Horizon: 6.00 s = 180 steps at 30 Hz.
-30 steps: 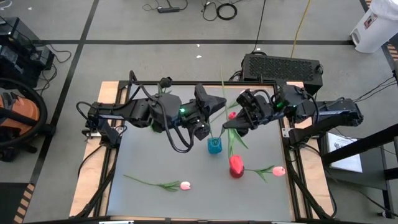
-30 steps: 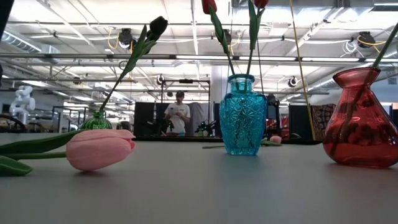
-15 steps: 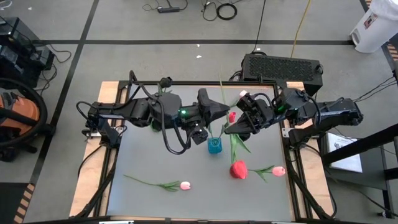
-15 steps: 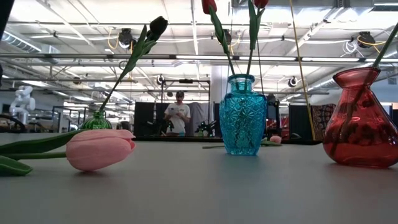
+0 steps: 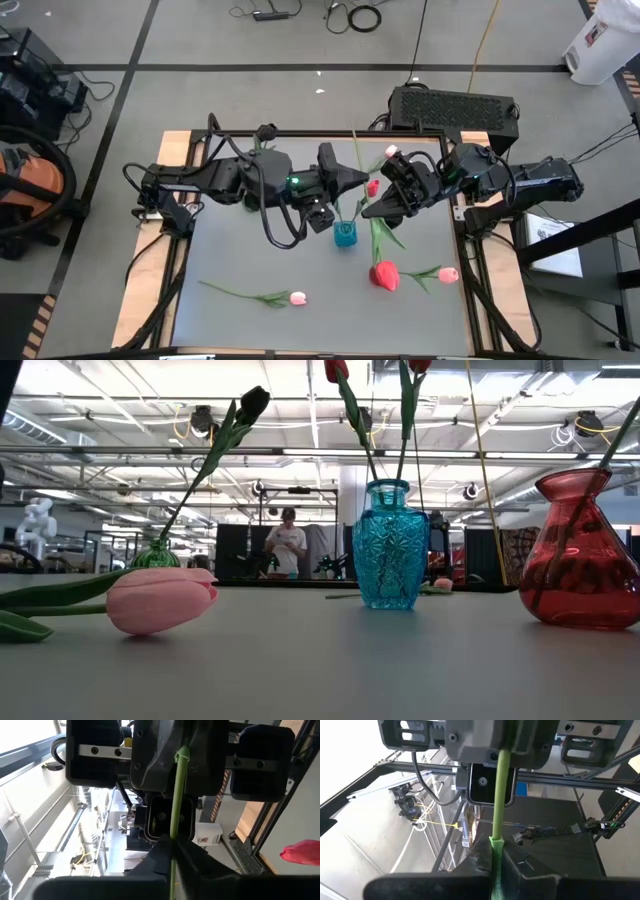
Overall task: Sort flowers into vase by color
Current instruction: Put the red tulip into the blue vase
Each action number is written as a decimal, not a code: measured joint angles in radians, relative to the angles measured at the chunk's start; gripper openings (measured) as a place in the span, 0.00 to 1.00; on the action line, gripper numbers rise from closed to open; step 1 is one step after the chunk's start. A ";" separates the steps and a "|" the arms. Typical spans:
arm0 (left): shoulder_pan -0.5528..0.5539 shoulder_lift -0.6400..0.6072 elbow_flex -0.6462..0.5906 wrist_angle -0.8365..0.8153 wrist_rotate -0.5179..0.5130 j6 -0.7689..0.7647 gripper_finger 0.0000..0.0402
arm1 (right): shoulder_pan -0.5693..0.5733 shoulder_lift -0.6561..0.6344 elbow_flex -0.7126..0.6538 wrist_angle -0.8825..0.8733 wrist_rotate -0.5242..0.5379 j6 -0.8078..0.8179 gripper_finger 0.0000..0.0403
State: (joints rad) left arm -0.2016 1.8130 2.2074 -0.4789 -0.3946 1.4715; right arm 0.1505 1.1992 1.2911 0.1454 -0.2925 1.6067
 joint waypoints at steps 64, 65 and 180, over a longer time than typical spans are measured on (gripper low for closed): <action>-0.122 -0.155 0.000 -0.058 -0.413 -1.286 0.00 | -0.170 -0.437 0.000 -0.495 0.171 -1.072 0.50; -0.131 -0.154 0.000 -0.092 -0.419 -1.321 0.00 | -0.170 -0.438 0.000 -0.515 0.171 -1.077 0.50; -0.098 0.034 -0.897 0.824 -0.526 -1.624 0.02 | -0.170 -0.381 0.000 -0.681 0.344 -1.199 0.50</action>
State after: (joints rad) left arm -0.2996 1.8465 1.3106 0.3454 -0.9211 -0.1520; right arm -0.0196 0.8185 1.2907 -0.5354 0.0513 0.4076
